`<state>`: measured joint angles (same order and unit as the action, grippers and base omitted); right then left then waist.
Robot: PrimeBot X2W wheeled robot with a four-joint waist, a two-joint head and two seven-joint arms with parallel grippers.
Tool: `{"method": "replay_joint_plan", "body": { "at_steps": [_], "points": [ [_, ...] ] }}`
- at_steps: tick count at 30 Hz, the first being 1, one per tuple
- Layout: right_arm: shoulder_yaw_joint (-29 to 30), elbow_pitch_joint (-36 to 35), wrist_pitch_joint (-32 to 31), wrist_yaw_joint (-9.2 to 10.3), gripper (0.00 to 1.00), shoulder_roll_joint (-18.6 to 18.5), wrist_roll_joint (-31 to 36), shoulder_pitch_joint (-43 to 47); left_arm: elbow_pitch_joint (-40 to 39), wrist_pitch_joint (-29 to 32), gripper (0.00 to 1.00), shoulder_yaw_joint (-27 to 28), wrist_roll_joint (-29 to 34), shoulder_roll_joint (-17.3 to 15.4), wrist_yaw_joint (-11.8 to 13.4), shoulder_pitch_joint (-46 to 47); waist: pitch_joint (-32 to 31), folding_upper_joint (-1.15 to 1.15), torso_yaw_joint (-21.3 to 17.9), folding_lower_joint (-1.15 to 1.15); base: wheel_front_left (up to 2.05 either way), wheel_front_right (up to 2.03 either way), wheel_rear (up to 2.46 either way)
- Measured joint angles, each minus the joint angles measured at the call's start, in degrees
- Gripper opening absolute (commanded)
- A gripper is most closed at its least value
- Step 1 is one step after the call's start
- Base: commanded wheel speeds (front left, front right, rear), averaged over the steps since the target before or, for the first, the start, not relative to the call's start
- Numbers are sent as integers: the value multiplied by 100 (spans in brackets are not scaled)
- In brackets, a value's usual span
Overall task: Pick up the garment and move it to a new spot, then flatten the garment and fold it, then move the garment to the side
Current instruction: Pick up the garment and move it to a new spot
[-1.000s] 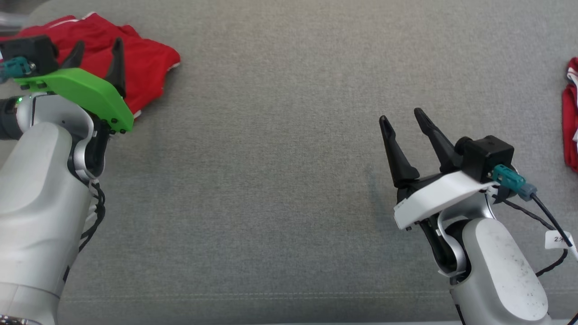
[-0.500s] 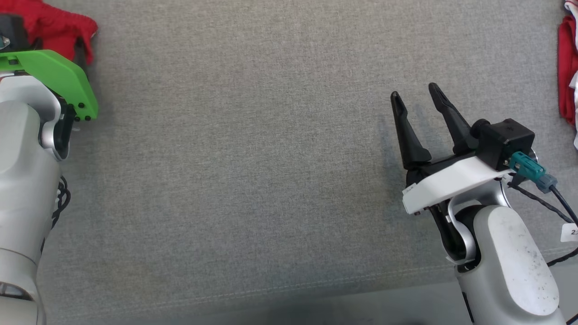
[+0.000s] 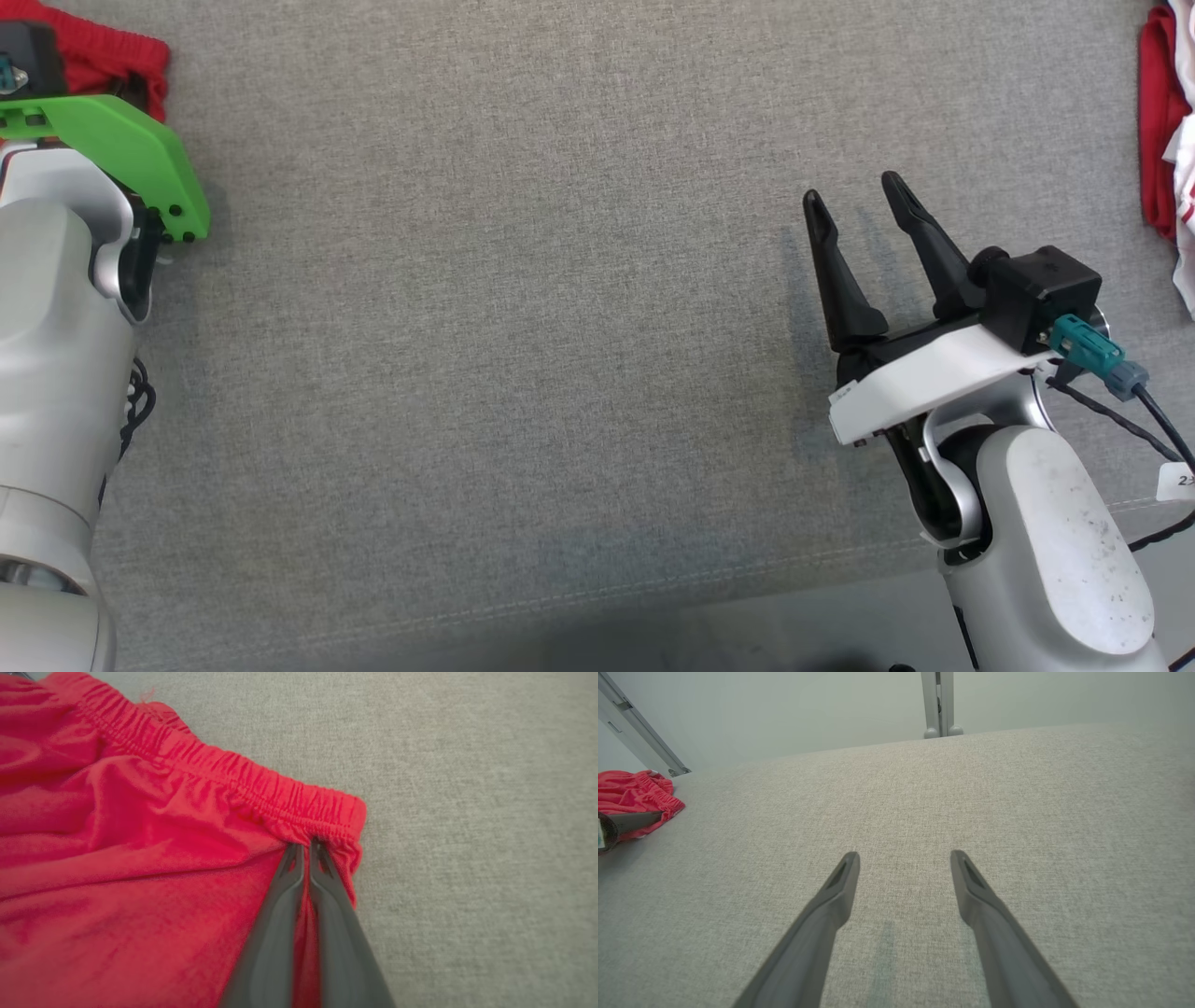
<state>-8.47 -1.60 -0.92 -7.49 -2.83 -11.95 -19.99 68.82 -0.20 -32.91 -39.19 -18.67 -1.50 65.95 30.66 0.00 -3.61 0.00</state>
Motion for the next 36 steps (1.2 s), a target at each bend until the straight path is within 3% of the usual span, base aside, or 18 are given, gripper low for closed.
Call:
{"method": "replay_joint_plan", "body": {
  "at_steps": [10,20,30,36],
  "points": [
    [104,102,101,0,100,0,-3,49,126,-704,0,93,-69,155,49,7,-284,0,32,0,0,0,0],
    [231,287,177,0,100,-1,-107,277,-137,-1294,0,35,-200,672,-399,15,-925,0,26,0,0,0,0],
    [375,327,197,0,100,0,-191,571,-782,-1252,0,-563,-145,1262,-581,-214,-1519,0,-154,0,0,0,0],
    [367,359,211,0,100,-2,-290,660,-1633,-648,0,-1335,-387,1471,-583,-397,-1687,0,-472,0,0,0,0]
  ]
}}
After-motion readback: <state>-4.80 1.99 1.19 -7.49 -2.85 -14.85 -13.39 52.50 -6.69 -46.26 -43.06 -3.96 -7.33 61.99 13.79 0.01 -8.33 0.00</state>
